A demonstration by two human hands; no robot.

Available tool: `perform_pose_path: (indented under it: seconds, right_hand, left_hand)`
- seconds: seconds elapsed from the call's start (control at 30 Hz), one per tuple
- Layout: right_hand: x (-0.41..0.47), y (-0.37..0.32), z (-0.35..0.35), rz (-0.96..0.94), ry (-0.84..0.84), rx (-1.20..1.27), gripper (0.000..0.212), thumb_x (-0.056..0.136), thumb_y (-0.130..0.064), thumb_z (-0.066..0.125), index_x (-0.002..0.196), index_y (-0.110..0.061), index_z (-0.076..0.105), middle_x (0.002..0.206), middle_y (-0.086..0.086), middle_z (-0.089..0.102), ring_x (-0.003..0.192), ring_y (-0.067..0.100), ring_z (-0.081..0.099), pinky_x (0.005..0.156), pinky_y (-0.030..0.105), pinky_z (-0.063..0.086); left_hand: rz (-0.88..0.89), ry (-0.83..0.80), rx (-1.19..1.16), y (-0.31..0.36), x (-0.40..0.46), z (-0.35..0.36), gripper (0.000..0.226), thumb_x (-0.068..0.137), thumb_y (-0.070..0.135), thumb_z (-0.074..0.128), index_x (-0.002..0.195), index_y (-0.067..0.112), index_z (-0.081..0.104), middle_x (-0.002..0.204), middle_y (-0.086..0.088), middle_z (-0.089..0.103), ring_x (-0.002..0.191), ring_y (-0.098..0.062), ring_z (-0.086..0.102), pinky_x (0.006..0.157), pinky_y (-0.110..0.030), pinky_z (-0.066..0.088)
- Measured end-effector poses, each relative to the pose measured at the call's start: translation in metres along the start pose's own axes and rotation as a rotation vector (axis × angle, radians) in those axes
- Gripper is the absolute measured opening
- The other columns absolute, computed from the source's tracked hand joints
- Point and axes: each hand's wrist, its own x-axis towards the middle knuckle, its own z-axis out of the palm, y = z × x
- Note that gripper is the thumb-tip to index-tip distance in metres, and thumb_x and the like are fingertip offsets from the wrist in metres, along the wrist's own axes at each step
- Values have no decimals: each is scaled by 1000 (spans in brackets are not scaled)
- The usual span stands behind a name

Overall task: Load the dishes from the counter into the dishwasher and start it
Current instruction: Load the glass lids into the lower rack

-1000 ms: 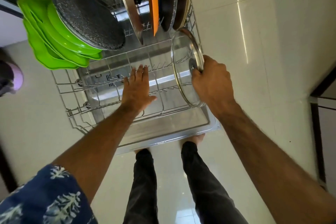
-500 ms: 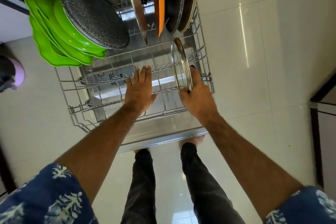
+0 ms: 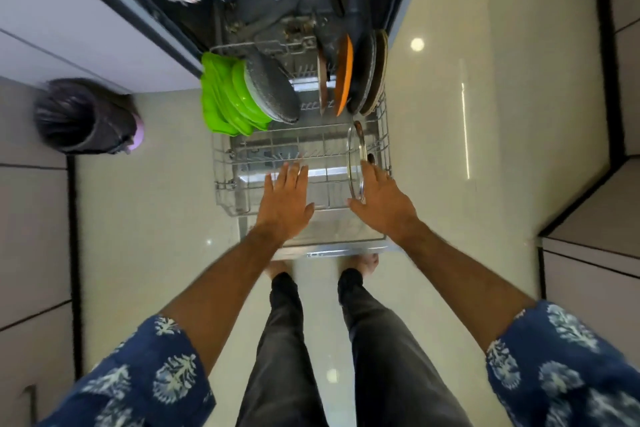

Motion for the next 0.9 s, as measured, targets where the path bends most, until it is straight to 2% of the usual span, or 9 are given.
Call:
perform_pose_path:
  seconds: [0.1, 0.2, 0.3, 0.4, 0.47, 0.57, 0.7, 0.9]
  right_hand:
    - [-47, -46, -24, -183, 20, -242, 85, 94, -51, 54, 156, -12, 12, 162, 18, 16, 148, 38, 19, 117, 51, 28]
    - [-87, -99, -34, -332, 41, -402, 86, 94, -56, 50, 157, -13, 11, 163, 17, 12, 150, 37, 14, 119, 54, 22]
    - [-116, -158, -34, -436, 63, -463, 87, 94, -58, 49, 158, -13, 10, 164, 17, 10, 151, 35, 13, 119, 54, 20]
    - [-139, -227, -25, -543, 71, -537, 87, 95, -57, 47, 158, -15, 5, 166, 13, 2, 152, 31, 5, 122, 53, 10]
    - [-152, -276, -15, -606, 91, -555, 87, 94, -55, 49, 159, -15, 8, 166, 12, 5, 152, 30, 7, 122, 53, 11]
    - [-169, -355, 4, -724, 137, -612, 86, 91, -54, 54, 157, -13, 18, 163, 13, 17, 149, 33, 19, 119, 55, 19]
    - [-183, -459, 24, -826, 205, -662, 84, 90, -54, 55, 155, -13, 21, 161, 12, 21, 146, 32, 25, 118, 53, 23]
    - [-179, -593, 40, -969, 267, -628, 81, 91, -52, 52, 155, -13, 23, 160, 13, 27, 142, 33, 33, 115, 49, 31]
  left_hand:
    - [-36, 58, 19, -5, -66, -34, 82, 100, 53, 39, 158, 9, 1, 167, -14, 0, 154, -33, 0, 122, -59, 8]
    - [-110, 133, 17, -26, -135, -56, 85, 98, 60, 36, 158, 8, 6, 166, -14, 5, 153, -35, 6, 120, -60, 11]
    - [-178, 224, -30, -56, -200, -67, 85, 95, 61, 41, 157, 6, 19, 164, -17, 20, 150, -36, 21, 117, -61, 21]
    - [-233, 300, -35, -98, -267, -69, 82, 94, 61, 28, 154, 6, 28, 159, -17, 31, 146, -37, 31, 114, -62, 29]
    - [-266, 328, -48, -135, -308, -69, 82, 93, 61, 23, 153, 6, 31, 158, -16, 35, 145, -38, 33, 113, -62, 31]
    - [-380, 387, -35, -202, -371, -70, 82, 95, 61, 19, 156, 7, 22, 163, -15, 22, 151, -36, 20, 117, -61, 23]
    - [-517, 480, -22, -286, -445, -77, 83, 97, 62, 23, 159, 10, 5, 167, -10, 4, 154, -32, 1, 122, -59, 8]
    - [-658, 579, -28, -386, -515, -90, 81, 100, 60, 27, 159, 13, -1, 167, -8, -3, 154, -30, -6, 123, -56, 4]
